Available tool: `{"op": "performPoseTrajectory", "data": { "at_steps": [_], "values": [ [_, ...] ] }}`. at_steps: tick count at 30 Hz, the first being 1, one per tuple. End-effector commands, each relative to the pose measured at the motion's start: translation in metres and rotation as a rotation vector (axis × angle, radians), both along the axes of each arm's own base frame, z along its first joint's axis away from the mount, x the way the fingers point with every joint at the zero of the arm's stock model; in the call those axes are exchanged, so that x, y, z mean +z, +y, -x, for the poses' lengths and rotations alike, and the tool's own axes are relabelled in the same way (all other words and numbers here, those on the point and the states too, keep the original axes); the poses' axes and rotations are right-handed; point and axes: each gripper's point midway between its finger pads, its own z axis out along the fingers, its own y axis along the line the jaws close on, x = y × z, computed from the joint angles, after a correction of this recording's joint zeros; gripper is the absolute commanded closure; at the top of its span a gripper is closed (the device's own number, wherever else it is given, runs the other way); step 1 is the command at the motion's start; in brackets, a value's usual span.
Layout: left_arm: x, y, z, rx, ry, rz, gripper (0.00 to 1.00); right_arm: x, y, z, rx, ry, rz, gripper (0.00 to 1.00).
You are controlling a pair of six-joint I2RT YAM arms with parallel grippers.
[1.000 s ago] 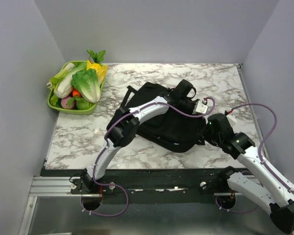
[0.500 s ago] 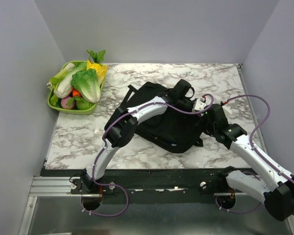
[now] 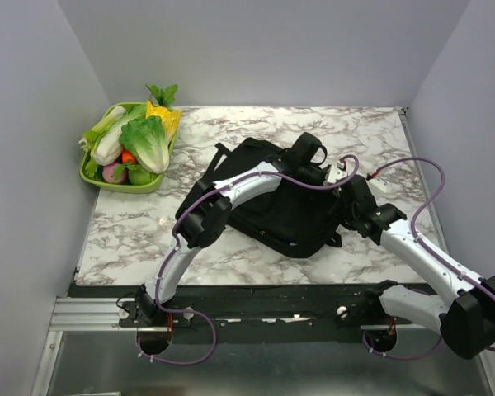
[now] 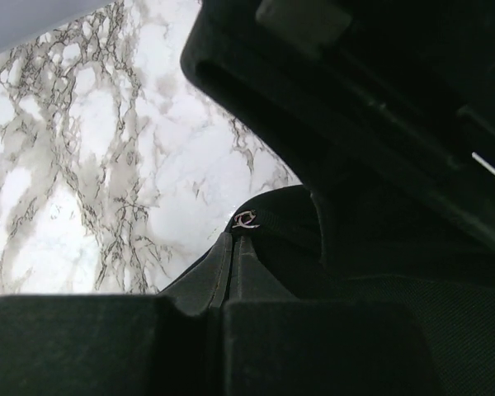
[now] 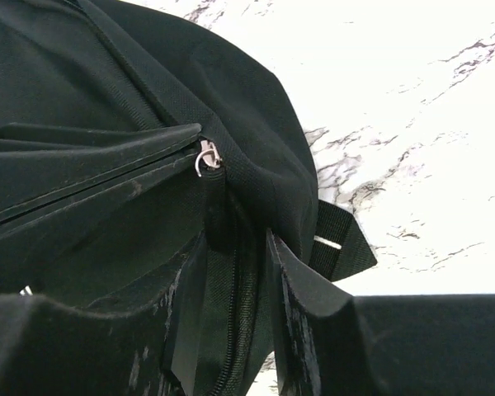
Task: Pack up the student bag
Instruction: Zip the student bag at the center of the board.
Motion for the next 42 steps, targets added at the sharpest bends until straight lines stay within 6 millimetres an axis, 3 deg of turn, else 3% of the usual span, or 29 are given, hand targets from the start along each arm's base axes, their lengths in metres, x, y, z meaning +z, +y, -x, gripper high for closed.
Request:
{"op": "performPoseTrajectory", "data": {
  "at_steps": [1,6,13,20,26,32,35,42],
  "values": [
    [0.06,0.0,0.011,-0.06,-0.029,0.109,1.0,0.001,-0.009,-0.007,-0.041,-0.001,0.051,0.6],
    [0.06,0.004,0.016,-0.073,-0.015,0.109,1.0,0.007,-0.007,-0.013,-0.047,-0.027,0.043,0.72],
    [0.059,0.003,0.017,-0.075,-0.004,0.106,1.0,0.013,-0.006,-0.016,-0.044,-0.041,0.041,0.99],
    [0.053,-0.005,0.001,-0.007,-0.013,0.104,1.0,0.011,-0.007,0.004,-0.021,-0.02,0.009,1.0],
    [0.041,-0.019,-0.037,0.158,-0.049,0.104,1.0,0.001,-0.013,0.039,-0.012,0.002,-0.047,0.99],
    [0.039,-0.027,-0.041,0.195,-0.065,0.109,1.0,-0.023,0.003,0.059,0.044,0.08,-0.138,0.99],
    [0.037,-0.029,-0.04,0.196,-0.073,0.11,1.0,-0.025,0.013,0.063,0.081,0.087,-0.187,0.99],
    [0.036,-0.043,-0.064,0.338,-0.132,0.107,1.0,-0.007,0.053,0.07,0.195,0.064,-0.347,0.99]
  ]
}}
